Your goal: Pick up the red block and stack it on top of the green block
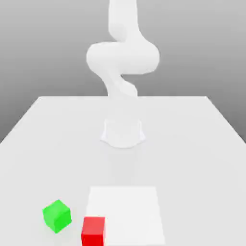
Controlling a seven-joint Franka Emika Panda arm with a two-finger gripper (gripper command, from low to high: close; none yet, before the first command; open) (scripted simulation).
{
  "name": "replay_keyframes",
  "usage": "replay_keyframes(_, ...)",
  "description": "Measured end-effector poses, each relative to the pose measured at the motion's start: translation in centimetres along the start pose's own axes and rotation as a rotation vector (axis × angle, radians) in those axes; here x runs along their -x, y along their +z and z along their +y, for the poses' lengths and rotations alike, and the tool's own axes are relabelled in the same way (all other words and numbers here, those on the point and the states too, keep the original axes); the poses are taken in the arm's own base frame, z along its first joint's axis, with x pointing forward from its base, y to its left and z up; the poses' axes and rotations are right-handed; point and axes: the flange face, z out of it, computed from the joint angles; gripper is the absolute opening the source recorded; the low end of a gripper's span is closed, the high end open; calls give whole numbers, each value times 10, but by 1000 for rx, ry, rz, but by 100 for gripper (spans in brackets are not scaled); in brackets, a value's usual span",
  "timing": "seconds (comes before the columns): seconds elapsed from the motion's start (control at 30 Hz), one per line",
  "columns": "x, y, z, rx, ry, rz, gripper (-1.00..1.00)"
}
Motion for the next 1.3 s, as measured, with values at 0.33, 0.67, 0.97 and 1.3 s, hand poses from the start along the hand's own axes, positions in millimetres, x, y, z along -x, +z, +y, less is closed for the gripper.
replay_keyframes(0.33,9,191,45,194,9,-208,0)
replay_keyframes(0.67,63,348,139,402,20,-394,0)
replay_keyframes(0.97,131,448,230,531,15,-498,0)
replay_keyframes(1.3,137,457,236,533,16,-499,-100)
